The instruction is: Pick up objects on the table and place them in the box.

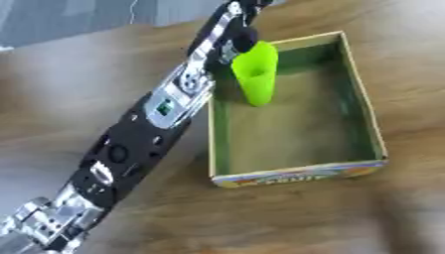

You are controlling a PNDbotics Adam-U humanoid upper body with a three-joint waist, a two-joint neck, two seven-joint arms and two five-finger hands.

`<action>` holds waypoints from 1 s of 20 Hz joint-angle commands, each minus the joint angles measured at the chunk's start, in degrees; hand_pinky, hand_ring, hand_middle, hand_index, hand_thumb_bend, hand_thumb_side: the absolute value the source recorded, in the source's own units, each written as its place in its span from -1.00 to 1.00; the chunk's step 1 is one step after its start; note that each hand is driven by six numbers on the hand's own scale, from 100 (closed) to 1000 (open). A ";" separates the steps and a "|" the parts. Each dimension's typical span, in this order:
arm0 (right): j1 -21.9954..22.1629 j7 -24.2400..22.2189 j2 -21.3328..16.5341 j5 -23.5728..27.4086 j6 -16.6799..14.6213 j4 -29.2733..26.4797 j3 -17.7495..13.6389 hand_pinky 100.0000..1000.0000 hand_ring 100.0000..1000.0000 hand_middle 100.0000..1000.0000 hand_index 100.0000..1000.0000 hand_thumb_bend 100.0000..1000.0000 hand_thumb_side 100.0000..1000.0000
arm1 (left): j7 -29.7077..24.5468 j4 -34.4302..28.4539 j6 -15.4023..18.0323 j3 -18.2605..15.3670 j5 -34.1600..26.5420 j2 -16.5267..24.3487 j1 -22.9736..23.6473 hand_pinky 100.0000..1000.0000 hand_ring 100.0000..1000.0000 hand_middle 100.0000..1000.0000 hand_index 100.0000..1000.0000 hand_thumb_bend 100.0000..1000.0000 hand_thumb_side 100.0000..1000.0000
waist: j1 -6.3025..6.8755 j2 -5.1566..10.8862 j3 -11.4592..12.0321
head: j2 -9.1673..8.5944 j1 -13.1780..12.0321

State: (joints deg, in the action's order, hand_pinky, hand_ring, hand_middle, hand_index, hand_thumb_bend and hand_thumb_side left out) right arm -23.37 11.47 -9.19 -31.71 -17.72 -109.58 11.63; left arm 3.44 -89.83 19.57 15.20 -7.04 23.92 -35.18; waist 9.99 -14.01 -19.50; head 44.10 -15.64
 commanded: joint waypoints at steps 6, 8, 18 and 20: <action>0.62 0.03 -0.77 0.02 0.02 -0.44 -0.26 -0.86 0.47 0.69 0.73 -0.89 1.00 | 6.75 -15.01 0.80 -4.97 -3.85 8.73 2.09 0.87 0.72 0.99 1.00 1.00 0.86 | -0.79 2.20 2.22 | 0.02 2.48; 0.94 0.17 -0.88 -0.11 0.06 -0.35 -0.41 -0.86 0.47 0.69 0.73 -0.90 1.00 | 9.19 -19.77 1.00 -7.07 -5.39 10.68 3.97 0.82 0.68 0.94 1.00 0.94 0.87 | -0.78 2.43 3.14 | 0.02 3.25; 1.94 1.67 -1.57 0.42 0.16 -0.26 -1.11 -0.78 0.50 0.68 0.78 -0.97 1.00 | 13.28 -24.75 8.21 -12.48 -4.24 10.81 14.11 0.68 0.56 0.81 0.86 -0.03 0.97 | -0.83 3.27 9.02 | 0.02 6.61; 2.19 2.21 -2.18 0.90 0.27 -0.28 -1.36 -0.75 0.50 0.68 0.79 -0.98 1.00 | 12.95 -24.76 8.91 -12.67 -3.16 10.30 17.69 0.68 0.54 0.81 0.84 -0.16 1.00 | -0.46 3.51 10.50 | 0.02 7.54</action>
State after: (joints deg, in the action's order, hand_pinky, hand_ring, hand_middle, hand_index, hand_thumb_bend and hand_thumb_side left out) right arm -21.03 13.29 -10.54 -31.21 -17.43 -109.19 10.59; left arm 16.58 -113.53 27.71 3.54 -10.90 33.55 -17.14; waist 9.85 -11.45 -8.59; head 44.12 -8.92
